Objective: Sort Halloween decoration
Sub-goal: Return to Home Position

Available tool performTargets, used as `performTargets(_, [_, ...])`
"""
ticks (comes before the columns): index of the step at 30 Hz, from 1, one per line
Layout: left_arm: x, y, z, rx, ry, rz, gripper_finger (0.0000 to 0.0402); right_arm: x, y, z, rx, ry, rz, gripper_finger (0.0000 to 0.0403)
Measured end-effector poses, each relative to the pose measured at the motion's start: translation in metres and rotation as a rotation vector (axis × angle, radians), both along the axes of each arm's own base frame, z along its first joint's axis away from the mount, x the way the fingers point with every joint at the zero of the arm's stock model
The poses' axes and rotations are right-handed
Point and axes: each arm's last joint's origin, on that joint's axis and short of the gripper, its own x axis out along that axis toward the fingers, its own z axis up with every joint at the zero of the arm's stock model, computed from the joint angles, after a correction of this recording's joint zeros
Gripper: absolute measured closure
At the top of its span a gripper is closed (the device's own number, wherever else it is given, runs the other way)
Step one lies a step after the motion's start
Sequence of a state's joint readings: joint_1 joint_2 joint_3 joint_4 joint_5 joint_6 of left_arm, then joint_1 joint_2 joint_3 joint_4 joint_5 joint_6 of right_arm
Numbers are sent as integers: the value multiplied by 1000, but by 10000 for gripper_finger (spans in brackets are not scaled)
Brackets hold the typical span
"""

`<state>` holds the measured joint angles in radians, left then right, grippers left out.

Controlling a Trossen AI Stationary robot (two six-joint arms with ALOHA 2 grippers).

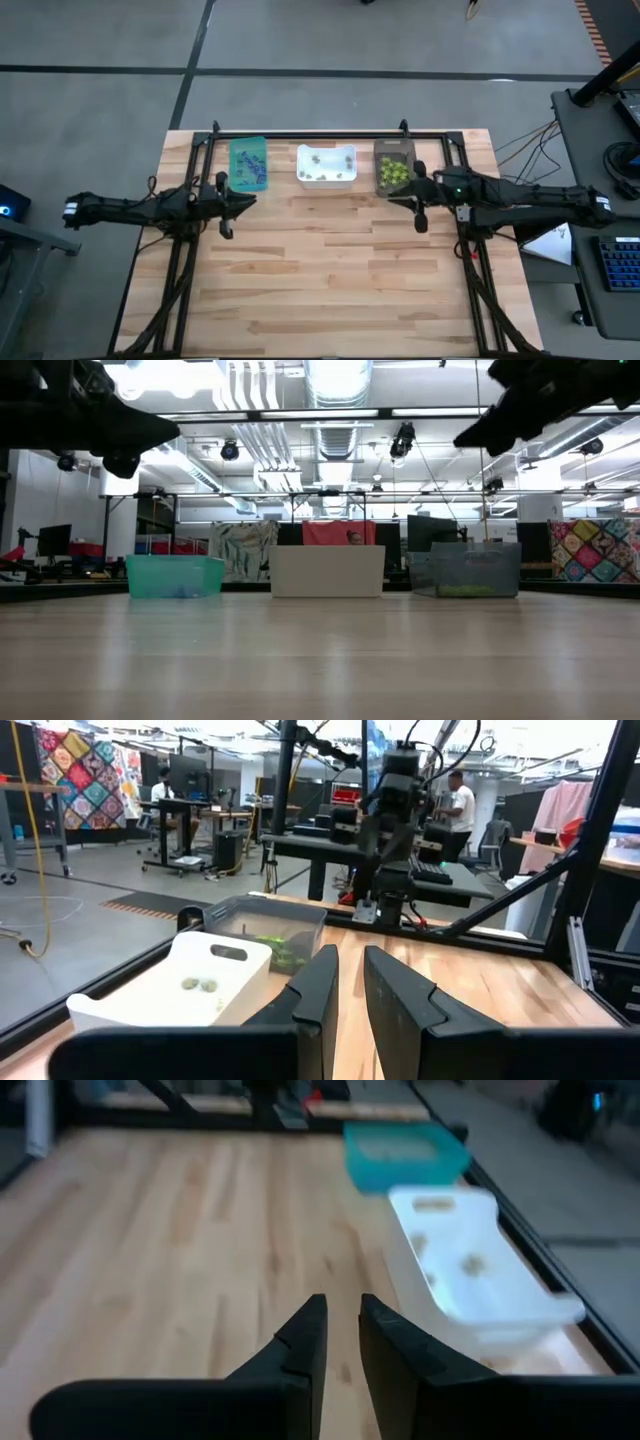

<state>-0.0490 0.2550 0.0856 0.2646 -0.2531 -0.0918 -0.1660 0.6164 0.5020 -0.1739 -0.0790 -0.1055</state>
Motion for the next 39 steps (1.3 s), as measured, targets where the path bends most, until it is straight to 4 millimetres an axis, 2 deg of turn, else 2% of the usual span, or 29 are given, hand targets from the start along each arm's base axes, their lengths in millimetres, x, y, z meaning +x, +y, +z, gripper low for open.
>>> performTargets(12, [-10,0,-4,-5,-7,0,366,-16,17,-3,-66,-157,121,349])
performTargets(21, [-9,0,-23,-34,23,-3,366,-40,24,-32,-106,-360,162,349])
performTargets(27, [-10,0,-23,-35,22,-3,366,-56,24,-53,-125,-444,159,349])
performTargets(30, [-11,1,-22,-23,13,-2,366,-65,24,-60,-150,-463,160,349])
performTargets(33, [-12,1,-20,-1,-7,-1,366,-65,24,-60,-169,-464,155,349])
performTargets(35, [-14,1,-19,28,-22,3,366,-62,23,-67,-182,-392,139,349])
performTargets(39, [-16,1,-19,92,-7,30,366,-61,23,-77,-188,-377,136,349])
